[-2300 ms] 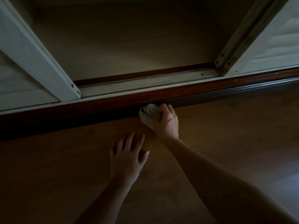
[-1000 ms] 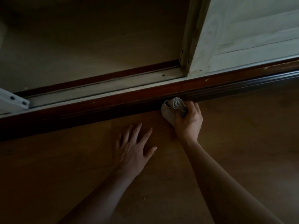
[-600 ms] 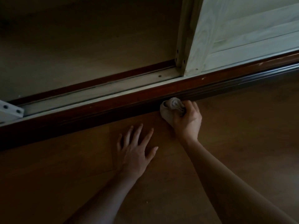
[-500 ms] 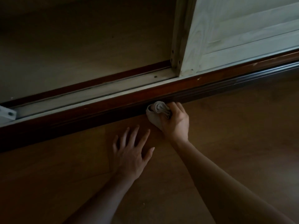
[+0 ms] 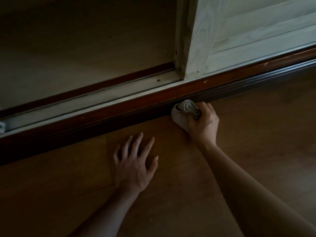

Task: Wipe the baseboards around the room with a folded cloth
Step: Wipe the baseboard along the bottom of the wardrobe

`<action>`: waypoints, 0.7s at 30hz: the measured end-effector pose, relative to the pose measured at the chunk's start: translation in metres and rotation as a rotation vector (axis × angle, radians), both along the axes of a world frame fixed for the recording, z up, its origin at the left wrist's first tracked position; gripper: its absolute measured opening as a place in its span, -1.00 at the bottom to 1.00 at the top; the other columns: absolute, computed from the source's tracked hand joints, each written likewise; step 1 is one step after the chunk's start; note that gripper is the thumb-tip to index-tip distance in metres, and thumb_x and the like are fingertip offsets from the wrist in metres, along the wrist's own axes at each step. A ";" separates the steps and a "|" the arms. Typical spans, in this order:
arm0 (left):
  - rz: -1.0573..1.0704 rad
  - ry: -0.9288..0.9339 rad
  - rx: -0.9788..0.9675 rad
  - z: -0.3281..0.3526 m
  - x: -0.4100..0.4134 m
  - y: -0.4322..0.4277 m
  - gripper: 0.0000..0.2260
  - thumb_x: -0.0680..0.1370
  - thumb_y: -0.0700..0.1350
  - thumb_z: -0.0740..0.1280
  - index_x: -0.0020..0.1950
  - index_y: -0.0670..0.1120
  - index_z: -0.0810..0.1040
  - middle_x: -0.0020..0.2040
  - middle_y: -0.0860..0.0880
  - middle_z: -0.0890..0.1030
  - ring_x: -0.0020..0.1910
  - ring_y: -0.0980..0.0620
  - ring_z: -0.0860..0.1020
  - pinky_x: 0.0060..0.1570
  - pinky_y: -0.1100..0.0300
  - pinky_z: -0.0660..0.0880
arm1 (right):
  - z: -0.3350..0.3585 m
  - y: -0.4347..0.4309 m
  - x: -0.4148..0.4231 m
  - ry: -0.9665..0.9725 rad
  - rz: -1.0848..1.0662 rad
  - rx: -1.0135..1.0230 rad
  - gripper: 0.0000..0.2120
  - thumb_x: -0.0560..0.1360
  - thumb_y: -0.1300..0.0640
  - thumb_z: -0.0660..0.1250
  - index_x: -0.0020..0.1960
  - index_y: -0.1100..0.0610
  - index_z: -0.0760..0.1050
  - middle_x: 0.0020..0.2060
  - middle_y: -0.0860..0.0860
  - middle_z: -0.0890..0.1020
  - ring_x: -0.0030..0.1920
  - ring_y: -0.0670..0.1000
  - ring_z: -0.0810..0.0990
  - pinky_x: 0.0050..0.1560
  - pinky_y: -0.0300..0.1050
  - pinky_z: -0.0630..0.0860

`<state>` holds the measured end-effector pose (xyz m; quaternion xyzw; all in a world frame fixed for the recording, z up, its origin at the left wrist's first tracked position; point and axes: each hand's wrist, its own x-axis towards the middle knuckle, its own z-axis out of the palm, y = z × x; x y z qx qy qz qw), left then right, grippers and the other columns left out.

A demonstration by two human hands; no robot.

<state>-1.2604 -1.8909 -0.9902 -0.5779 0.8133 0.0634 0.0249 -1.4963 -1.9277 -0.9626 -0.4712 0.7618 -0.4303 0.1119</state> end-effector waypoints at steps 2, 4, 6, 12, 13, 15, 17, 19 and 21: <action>-0.004 0.000 -0.010 -0.001 0.001 0.000 -0.47 0.59 0.36 -0.03 0.55 0.29 0.21 0.60 0.06 0.23 0.55 -0.11 0.21 0.38 -0.27 0.22 | -0.001 0.001 -0.003 -0.010 -0.074 0.000 -0.88 0.44 0.23 0.39 -0.03 0.20 0.52 -0.12 0.06 0.54 -0.15 0.03 0.52 -0.18 -0.07 0.46; -0.001 -0.002 -0.014 -0.002 0.002 0.000 -0.47 0.59 0.36 -0.03 0.55 0.30 0.22 0.60 0.07 0.23 0.55 -0.10 0.21 0.38 -0.27 0.22 | -0.001 0.001 0.003 -0.008 -0.090 0.008 -0.88 0.43 0.24 0.39 -0.04 0.20 0.51 -0.12 0.05 0.53 -0.16 0.02 0.50 -0.19 -0.10 0.43; 0.001 -0.007 -0.009 -0.002 0.003 0.000 -0.47 0.59 0.36 -0.04 0.55 0.30 0.22 0.61 0.07 0.21 0.56 -0.10 0.19 0.40 -0.27 0.21 | -0.001 0.001 0.011 0.016 0.009 -0.001 -0.88 0.43 0.23 0.40 -0.05 0.19 0.51 -0.13 0.04 0.52 -0.17 0.02 0.50 -0.21 -0.10 0.42; -0.001 0.017 -0.009 -0.001 0.002 0.000 -0.47 0.59 0.34 -0.02 0.55 0.30 0.22 0.60 0.06 0.24 0.55 -0.10 0.20 0.40 -0.28 0.21 | -0.003 -0.001 -0.018 0.059 -0.013 -0.003 -0.83 0.43 0.18 0.38 0.02 0.18 0.54 -0.08 0.06 0.57 -0.10 -0.01 0.53 -0.11 -0.14 0.41; -0.002 0.019 -0.010 -0.001 0.003 0.001 -0.48 0.59 0.35 -0.02 0.56 0.30 0.20 0.60 0.06 0.24 0.55 -0.10 0.20 0.40 -0.28 0.20 | -0.004 0.000 -0.030 0.063 -0.058 0.010 -0.82 0.44 0.19 0.39 0.03 0.17 0.55 -0.07 0.06 0.58 -0.09 -0.02 0.52 -0.09 -0.17 0.38; -0.002 0.029 -0.013 -0.001 0.003 0.001 -0.48 0.60 0.35 -0.03 0.56 0.29 0.19 0.60 0.05 0.25 0.55 -0.11 0.20 0.40 -0.29 0.20 | -0.005 0.000 -0.051 0.056 -0.149 0.052 -0.81 0.45 0.18 0.38 0.05 0.15 0.54 -0.05 0.04 0.57 -0.07 -0.05 0.48 -0.06 -0.23 0.30; -0.004 0.038 -0.011 0.001 0.003 0.001 -0.48 0.60 0.34 -0.03 0.56 0.28 0.22 0.59 0.04 0.27 0.55 -0.12 0.22 0.40 -0.30 0.21 | -0.006 0.000 -0.060 0.027 -0.241 0.075 -0.81 0.45 0.17 0.37 0.07 0.13 0.54 -0.05 0.01 0.54 -0.08 -0.09 0.44 -0.07 -0.30 0.24; -0.002 0.041 -0.010 0.002 0.003 0.001 -0.48 0.60 0.34 -0.03 0.56 0.28 0.23 0.59 0.04 0.28 0.55 -0.12 0.23 0.39 -0.30 0.23 | -0.007 -0.001 -0.058 0.017 -0.252 0.064 -0.81 0.46 0.17 0.37 0.06 0.13 0.55 -0.06 -0.01 0.53 -0.10 -0.12 0.42 -0.18 -0.42 0.20; -0.003 0.044 -0.010 0.003 0.003 0.002 -0.48 0.60 0.34 -0.04 0.56 0.29 0.23 0.59 0.05 0.27 0.55 -0.11 0.23 0.39 -0.30 0.23 | -0.007 0.000 -0.055 0.034 -0.191 0.059 -0.82 0.46 0.17 0.37 0.05 0.14 0.55 -0.08 -0.05 0.50 -0.11 -0.12 0.42 -0.20 -0.53 0.21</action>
